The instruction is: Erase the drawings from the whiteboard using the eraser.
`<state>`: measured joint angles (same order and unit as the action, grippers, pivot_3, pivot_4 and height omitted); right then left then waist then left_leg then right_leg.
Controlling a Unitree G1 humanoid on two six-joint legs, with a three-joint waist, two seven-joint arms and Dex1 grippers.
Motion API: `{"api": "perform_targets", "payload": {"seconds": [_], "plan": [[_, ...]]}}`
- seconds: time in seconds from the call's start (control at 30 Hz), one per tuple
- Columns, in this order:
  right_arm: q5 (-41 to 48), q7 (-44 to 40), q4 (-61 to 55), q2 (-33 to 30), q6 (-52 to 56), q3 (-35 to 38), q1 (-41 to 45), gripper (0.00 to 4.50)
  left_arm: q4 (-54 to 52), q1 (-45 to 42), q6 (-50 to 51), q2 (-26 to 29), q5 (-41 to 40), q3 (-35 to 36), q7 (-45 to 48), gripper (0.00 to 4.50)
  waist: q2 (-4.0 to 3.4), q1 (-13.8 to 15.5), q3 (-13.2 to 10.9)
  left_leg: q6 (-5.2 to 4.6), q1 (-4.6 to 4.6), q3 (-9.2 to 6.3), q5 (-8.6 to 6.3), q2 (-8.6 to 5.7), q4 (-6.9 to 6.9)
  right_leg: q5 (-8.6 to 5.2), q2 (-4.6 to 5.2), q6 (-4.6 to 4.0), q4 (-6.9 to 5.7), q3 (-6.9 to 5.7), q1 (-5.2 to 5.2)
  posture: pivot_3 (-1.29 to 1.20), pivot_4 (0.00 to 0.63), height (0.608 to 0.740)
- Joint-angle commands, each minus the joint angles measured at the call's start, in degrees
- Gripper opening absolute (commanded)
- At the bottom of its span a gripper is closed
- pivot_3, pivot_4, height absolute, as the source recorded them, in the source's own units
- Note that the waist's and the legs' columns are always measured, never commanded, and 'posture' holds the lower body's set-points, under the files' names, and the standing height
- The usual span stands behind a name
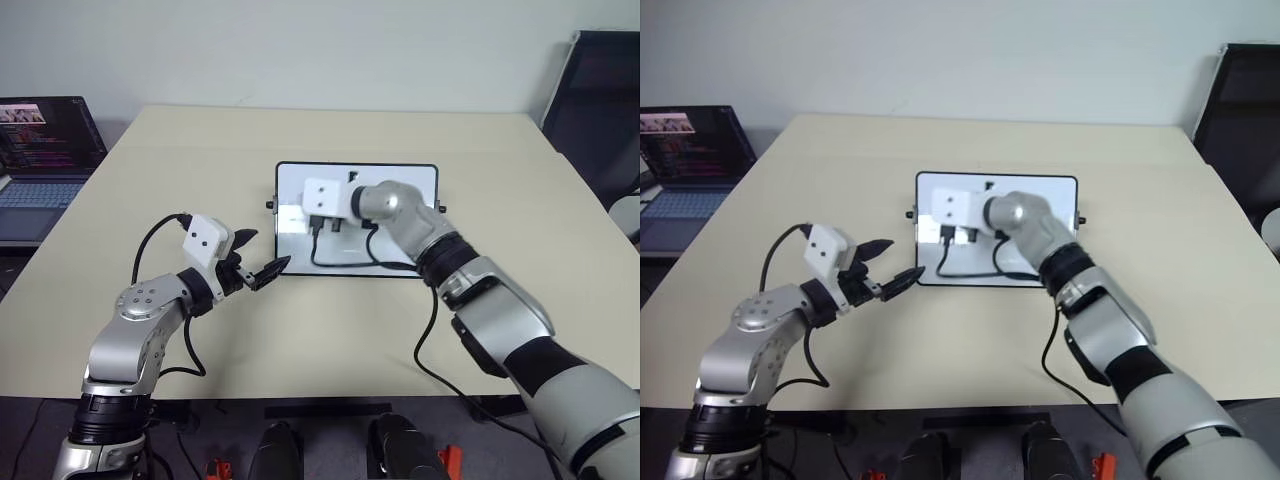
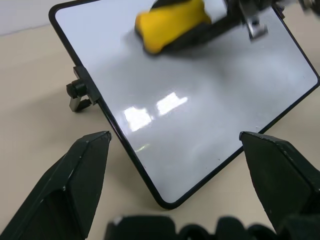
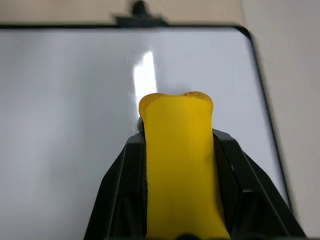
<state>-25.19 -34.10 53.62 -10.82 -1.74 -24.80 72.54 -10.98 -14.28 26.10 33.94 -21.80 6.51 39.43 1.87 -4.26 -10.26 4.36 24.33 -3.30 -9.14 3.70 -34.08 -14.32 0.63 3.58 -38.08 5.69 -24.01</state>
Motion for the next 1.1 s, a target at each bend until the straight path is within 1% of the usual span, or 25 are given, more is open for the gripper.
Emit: {"api": "perform_targets", "payload": {"seconds": [0.03,0.2,0.37,0.4,0.5,0.63,0.67,0.7,0.77,0.83,0.93,1.0,1.03,1.1], "plan": [[0.2,-0.5,0.2,-2.8,3.3,1.5,-1.2,1.33,-0.6,-1.7,-1.1,0.0,-0.1,0.1,0.4,4.5,0.03,-0.1,0.0,0.0,-0.02,0.0,0.0,0.0,0.0,0.01,0.0,-0.02,0.0,0.01,0.0,0.0,0.15,0.74],[0.9,-3.3,-5.1,-5.5,6.7,2.5,-5.3,1.33,0.0,-3.4,-1.1,-0.4,-0.3,-0.4,1.1,4.5,0.03,-0.3,0.0,-0.02,-0.37,0.0,0.01,0.01,0.02,0.02,-0.02,-0.04,0.0,0.03,0.28,0.0,0.15,0.74],[2.1,-5.5,-14.0,-7.7,11.4,3.9,-10.4,1.33,0.7,-5.9,-0.9,-1.0,-0.7,-1.4,2.0,4.5,0.04,-0.3,0.0,-0.02,-0.46,0.0,0.01,0.0,0.01,0.01,-0.01,-0.02,0.11,0.03,0.46,0.0,0.15,0.74],[3.6,-6.3,-18.2,-8.2,13.6,5.7,-12.4,1.33,0.5,-6.8,-0.5,-1.3,-1.2,-1.9,2.4,4.5,0.05,-0.3,0.0,-0.02,-0.46,0.0,0.01,0.0,0.01,0.01,-0.01,-0.02,0.1,0.02,0.47,0.0,0.15,0.74],[10.2,-8.0,-36.1,-9.1,22.5,13.2,-19.4,1.33,-0.9,-9.1,0.9,-1.9,-2.6,-3.5,4.1,4.5,0.06,0.4,0.0,-0.02,-0.43,-0.03,0.01,0.0,0.0,0.01,-0.01,-0.02,0.12,-0.01,0.48,0.0,0.15,0.74],[18.1,-6.3,-59.1,-8.7,36.8,24.2,-28.6,1.33,-3.3,-10.7,2.7,-2.0,-4.3,-5.4,6.3,4.5,-0.08,0.6,-0.1,-0.02,-0.17,0.03,0.01,0.01,0.04,-0.05,-0.01,0.08,0.12,0.05,0.23,0.0,0.15,0.74],[19.6,-6.1,-64.0,-8.9,40.7,26.4,-30.9,1.33,-3.8,-11.0,3.1,-2.0,-4.7,-5.9,6.9,4.5,-0.08,0.6,-0.1,-0.02,-0.02,0.04,0.01,0.01,0.08,0.01,-0.01,0.26,0.09,0.05,0.07,0.0,0.15,0.74],[20.8,-6.1,-69.1,-9.5,44.3,28.4,-33.8,1.33,-4.1,-11.4,3.4,-1.9,-4.9,-6.6,7.6,4.5,-0.08,0.7,-0.1,-0.02,0.15,0.0,0.01,0.02,0.1,0.07,-0.03,0.41,0.04,0.02,-0.11,0.0,0.15,0.74],[22.2,-5.6,-79.0,-11.1,51.6,32.1,-40.4,1.33,-4.2,-12.5,3.6,-1.9,-4.8,-8.3,9.2,4.5,-0.07,1.0,0.0,-0.02,0.19,-0.05,-0.01,0.02,0.16,-0.01,-0.04,0.41,0.06,-0.06,-0.13,0.0,0.15,0.74],[22.2,-3.5,-85.8,-12.1,57.4,35.2,-45.9,1.33,-3.8,-13.9,3.5,-2.1,-4.7,-9.9,10.7,4.5,-0.07,1.2,0.0,0.01,0.2,-0.06,-0.05,0.02,0.16,-0.16,-0.02,0.44,0.08,-0.09,-0.11,0.0,0.15,0.74],[21.6,1.1,-90.8,-11.7,62.9,39.0,-53.0,1.33,-1.8,-16.9,2.2,-3.2,-2.9,-13.3,12.6,4.5,-0.07,1.2,0.0,0.03,0.24,-0.02,-0.06,-0.01,0.13,-0.26,0.02,0.3,0.13,-0.06,-0.13,0.0,0.15,0.74],[20.7,5.1,-91.0,-10.3,65.9,39.9,-55.5,1.33,1.1,-19.4,-1.0,-3.4,1.2,-16.7,13.5,4.5,-0.07,1.1,0.0,0.04,0.23,0.01,-0.06,-0.03,0.04,-0.31,0.03,0.15,0.13,-0.02,-0.11,0.0,0.15,0.74],[20.3,6.8,-90.6,-10.2,66.3,39.7,-56.3,1.33,2.4,-20.4,-2.5,-3.5,2.8,-18.0,13.9,4.5,-0.07,0.9,0.0,0.04,0.21,0.04,-0.05,-0.04,0.0,-0.27,0.04,0.11,0.13,0.03,-0.09,0.0,0.15,0.74],[20.7,8.7,-88.0,-9.8,64.4,38.6,-57.6,1.33,5.1,-22.6,-3.5,-4.8,3.6,-19.7,15.3,4.5,-0.07,0.7,0.0,0.04,0.13,0.13,-0.05,-0.04,-0.02,-0.17,0.04,0.03,0.14,0.12,-0.09,0.0,0.15,0.74]]}}
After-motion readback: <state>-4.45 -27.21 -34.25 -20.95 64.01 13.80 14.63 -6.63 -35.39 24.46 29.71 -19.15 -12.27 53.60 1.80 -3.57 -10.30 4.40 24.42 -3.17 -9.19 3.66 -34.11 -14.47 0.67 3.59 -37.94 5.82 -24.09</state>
